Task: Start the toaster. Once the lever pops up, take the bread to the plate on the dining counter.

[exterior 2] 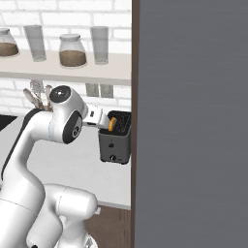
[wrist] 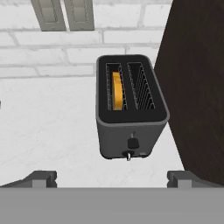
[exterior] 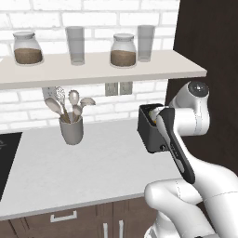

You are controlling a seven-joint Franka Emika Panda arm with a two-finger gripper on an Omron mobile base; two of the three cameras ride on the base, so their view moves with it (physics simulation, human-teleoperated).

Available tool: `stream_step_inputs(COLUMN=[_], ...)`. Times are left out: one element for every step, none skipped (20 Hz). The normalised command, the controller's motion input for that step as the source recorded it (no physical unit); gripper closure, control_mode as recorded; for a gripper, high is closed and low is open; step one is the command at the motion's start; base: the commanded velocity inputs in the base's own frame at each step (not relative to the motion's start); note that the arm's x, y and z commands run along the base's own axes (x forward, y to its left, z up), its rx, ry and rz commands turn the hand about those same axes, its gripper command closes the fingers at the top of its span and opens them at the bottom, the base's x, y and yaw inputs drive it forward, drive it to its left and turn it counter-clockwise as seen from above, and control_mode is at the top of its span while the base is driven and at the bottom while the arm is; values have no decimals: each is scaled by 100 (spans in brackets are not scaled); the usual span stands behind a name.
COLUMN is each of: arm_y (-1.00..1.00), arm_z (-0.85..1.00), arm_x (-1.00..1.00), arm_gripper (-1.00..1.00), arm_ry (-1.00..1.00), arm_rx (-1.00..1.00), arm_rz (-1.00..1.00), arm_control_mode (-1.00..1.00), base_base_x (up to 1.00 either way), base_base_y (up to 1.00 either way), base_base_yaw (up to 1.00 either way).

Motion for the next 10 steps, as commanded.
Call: stream_step_inputs(arm_y=[0,0,0,0,0,0,0,0,0,0], arm_z=[0,0,0,0,0,0,0,0,0,0], arm_x=[0,0,0,0,0,0,0,0,0,0], arm_gripper=[-100,-100,-100,-100,-100,-100,-100,-100,-100,-100], arm_ry=[0,0,0,0,0,0,0,0,0,0], arm_rx=[0,0,0,0,0,0,0,0,0,0], arm_rz=[0,0,0,0,0,0,0,0,0,0], arm_control_mode=[-100,-100,-100,-100,-100,-100,-100,-100,-100,-100], base_base_x=[0,0,0,0,0,0,0,0,0,0], base_base_y=[0,0,0,0,0,0,0,0,0,0], base_base_yaw=[0,0,0,0,0,0,0,0,0,0])
